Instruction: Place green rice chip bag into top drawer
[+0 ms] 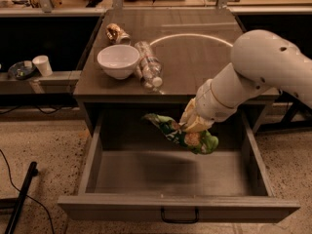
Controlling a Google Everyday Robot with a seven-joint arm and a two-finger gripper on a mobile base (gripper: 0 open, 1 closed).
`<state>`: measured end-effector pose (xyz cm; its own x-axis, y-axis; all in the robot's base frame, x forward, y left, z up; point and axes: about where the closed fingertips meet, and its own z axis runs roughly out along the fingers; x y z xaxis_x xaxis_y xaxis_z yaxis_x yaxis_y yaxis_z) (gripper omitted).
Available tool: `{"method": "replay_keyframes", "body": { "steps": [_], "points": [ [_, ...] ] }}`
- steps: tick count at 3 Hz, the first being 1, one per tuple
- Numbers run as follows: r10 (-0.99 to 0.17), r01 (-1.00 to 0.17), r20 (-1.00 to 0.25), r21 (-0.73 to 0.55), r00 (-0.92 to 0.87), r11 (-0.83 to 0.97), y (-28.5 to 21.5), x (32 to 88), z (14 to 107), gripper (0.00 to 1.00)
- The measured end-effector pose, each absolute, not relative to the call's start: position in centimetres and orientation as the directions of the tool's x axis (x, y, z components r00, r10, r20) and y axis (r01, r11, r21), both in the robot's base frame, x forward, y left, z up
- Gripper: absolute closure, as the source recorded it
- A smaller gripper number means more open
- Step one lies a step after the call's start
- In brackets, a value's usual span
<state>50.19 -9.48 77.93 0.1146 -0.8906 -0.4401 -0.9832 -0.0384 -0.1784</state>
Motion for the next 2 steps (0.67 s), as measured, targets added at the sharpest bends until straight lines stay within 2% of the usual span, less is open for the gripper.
{"method": "replay_keyframes", "body": {
  "steps": [1, 2],
  "points": [
    [-0.870, -0.988, -0.475, -0.137, 0.131, -0.074, -8.93, 51.13, 73.95, 0.83],
    [-0.868, -0.989, -0.479, -0.128, 0.129, -0.076, -8.92, 51.13, 73.37, 0.60]
  ]
}}
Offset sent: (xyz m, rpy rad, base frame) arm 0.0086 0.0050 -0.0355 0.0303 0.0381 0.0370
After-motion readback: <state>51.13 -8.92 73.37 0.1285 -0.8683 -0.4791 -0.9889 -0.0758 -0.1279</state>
